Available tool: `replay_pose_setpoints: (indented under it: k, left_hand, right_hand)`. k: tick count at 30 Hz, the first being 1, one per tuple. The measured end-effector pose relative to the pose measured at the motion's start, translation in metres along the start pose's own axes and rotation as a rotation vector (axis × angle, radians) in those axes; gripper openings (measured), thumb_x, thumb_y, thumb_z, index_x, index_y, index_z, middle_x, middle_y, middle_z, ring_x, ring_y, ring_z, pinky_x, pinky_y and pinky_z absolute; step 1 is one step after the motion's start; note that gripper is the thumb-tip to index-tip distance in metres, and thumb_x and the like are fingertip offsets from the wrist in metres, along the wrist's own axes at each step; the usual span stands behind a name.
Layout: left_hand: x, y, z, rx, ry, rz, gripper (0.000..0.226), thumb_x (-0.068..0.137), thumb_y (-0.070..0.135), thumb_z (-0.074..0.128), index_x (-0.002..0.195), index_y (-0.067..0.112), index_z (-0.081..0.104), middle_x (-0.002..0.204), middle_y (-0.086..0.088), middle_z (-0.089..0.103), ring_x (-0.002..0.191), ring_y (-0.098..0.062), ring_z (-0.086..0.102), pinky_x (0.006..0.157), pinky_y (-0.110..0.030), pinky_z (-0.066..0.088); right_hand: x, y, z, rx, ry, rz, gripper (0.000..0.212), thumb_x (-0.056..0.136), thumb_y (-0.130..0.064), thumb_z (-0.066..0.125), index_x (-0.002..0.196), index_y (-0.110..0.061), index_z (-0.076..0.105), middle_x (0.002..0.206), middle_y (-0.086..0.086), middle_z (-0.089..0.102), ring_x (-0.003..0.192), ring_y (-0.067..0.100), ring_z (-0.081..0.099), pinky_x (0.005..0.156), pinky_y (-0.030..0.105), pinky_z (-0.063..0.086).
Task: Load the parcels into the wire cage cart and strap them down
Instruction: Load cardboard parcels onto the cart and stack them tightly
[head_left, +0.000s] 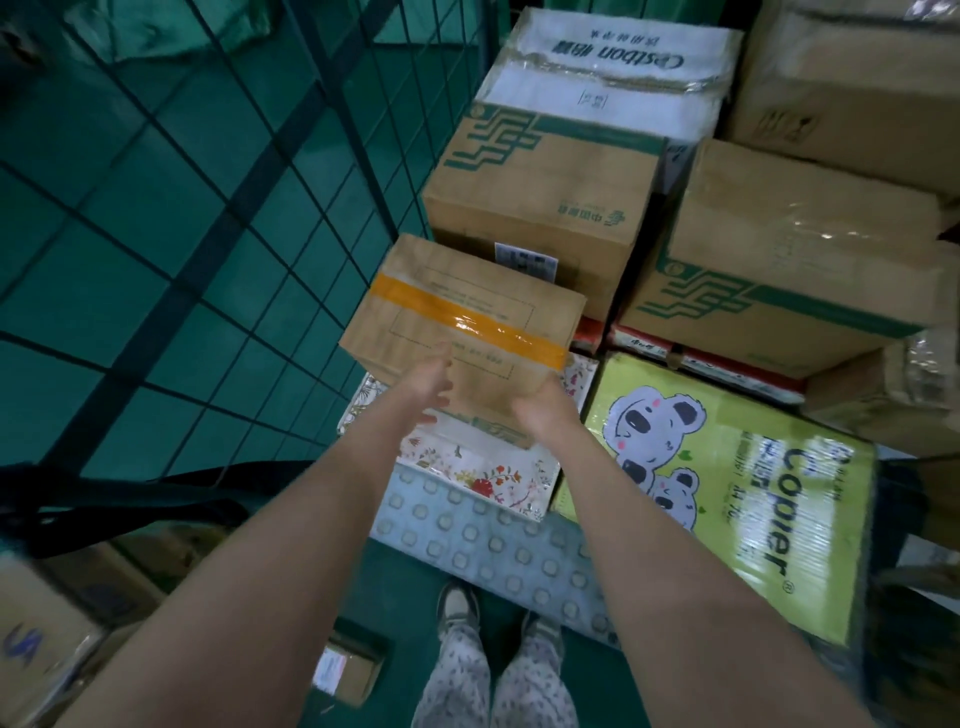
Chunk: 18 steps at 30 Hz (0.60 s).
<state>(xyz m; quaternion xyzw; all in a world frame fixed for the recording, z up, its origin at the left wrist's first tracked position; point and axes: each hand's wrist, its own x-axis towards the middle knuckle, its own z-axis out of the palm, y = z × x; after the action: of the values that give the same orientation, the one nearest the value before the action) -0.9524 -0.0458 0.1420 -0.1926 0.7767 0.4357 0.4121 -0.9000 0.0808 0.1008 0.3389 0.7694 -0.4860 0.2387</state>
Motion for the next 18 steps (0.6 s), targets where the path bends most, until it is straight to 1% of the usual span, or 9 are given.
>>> replay_pose_setpoints:
  k: [1,2,4,5,9,12,14,16,18]
  left_hand:
    - [-0.012,0.009,-0.004,0.006,0.009,0.023,0.056,0.102,0.047,0.02,0.145,0.013,0.031,0.145,-0.011,0.041,0.13,-0.029,0.042,0.105,-0.042,0.033]
    - [-0.024,0.019,-0.008,0.017,0.015,0.051,0.052,0.102,0.044,0.023,0.144,0.014,0.033,0.144,-0.01,0.042,0.13,-0.029,0.042,0.105,-0.042,0.033]
    - [-0.047,0.037,-0.014,0.015,0.033,0.102,0.046,0.103,0.035,0.029,0.143,0.014,0.035,0.142,-0.008,0.045,0.13,-0.027,0.042,0.105,-0.04,0.032]
    - [-0.058,0.046,-0.017,-0.003,0.041,0.131,0.044,0.102,0.033,0.032,0.141,0.013,0.037,0.141,-0.007,0.046,0.129,-0.025,0.043,0.104,-0.039,0.033]
    - [-0.107,0.064,-0.029,-0.079,0.042,0.237,0.034,0.099,0.032,0.043,0.127,0.014,0.05,0.127,-0.004,0.057,0.116,-0.021,0.052,0.096,-0.037,0.037]
    - [-0.141,0.074,-0.036,-0.086,0.044,0.28,0.033,0.098,0.031,0.046,0.125,0.013,0.053,0.119,-0.001,0.057,0.116,-0.021,0.053,0.097,-0.037,0.039]
    - [-0.163,0.084,-0.041,-0.099,0.049,0.318,0.03,0.097,0.028,0.047,0.122,0.014,0.055,0.113,-0.001,0.059,0.107,-0.02,0.056,0.087,-0.034,0.043]
    - [-0.182,0.095,-0.041,-0.106,0.038,0.367,0.022,0.097,0.022,0.046,0.114,0.017,0.058,0.105,0.001,0.062,0.098,-0.018,0.056,0.071,-0.027,0.042]
    - [-0.201,0.108,-0.04,-0.092,0.004,0.438,0.024,0.096,0.017,0.044,0.115,0.017,0.059,0.107,0.0,0.063,0.099,-0.018,0.056,0.068,-0.025,0.039]
  right_hand:
    - [-0.007,-0.01,-0.008,-0.001,0.001,-0.026,0.054,0.095,-0.012,0.046,0.145,-0.007,0.026,0.133,0.015,0.049,0.078,0.016,0.056,0.05,0.016,0.039]
    - [-0.014,-0.019,-0.016,0.002,0.006,-0.055,0.051,0.095,-0.013,0.046,0.143,-0.008,0.03,0.132,0.015,0.05,0.086,0.02,0.057,0.054,0.019,0.041]
    - [-0.028,-0.036,-0.034,-0.006,0.035,-0.079,0.043,0.094,-0.015,0.046,0.136,-0.01,0.04,0.127,0.011,0.055,0.106,0.028,0.056,0.074,0.027,0.046]
    - [-0.037,-0.044,-0.044,-0.017,0.045,-0.078,0.039,0.094,-0.017,0.046,0.132,-0.011,0.044,0.121,0.008,0.056,0.109,0.029,0.055,0.08,0.03,0.045]
    - [-0.089,-0.065,-0.078,-0.054,0.079,-0.101,0.012,0.092,-0.017,0.049,0.097,-0.011,0.058,0.093,0.009,0.054,0.09,0.027,0.053,0.067,0.026,0.04]
    - [-0.12,-0.071,-0.093,0.037,0.086,-0.098,0.024,0.09,-0.013,0.053,0.107,-0.001,0.065,0.096,0.015,0.059,0.092,0.031,0.058,0.079,0.036,0.046]
    - [-0.143,-0.076,-0.104,0.122,0.11,-0.091,0.023,0.09,-0.01,0.05,0.104,-0.002,0.066,0.096,0.016,0.06,0.092,0.031,0.06,0.082,0.039,0.049]
    - [-0.166,-0.083,-0.114,0.26,0.129,-0.067,0.022,0.093,-0.012,0.048,0.104,-0.007,0.065,0.103,0.017,0.063,0.103,0.034,0.061,0.078,0.033,0.049]
    - [-0.185,-0.088,-0.124,0.399,0.193,-0.066,0.022,0.095,-0.015,0.046,0.109,-0.011,0.063,0.115,0.015,0.063,0.102,0.03,0.06,0.081,0.033,0.049]
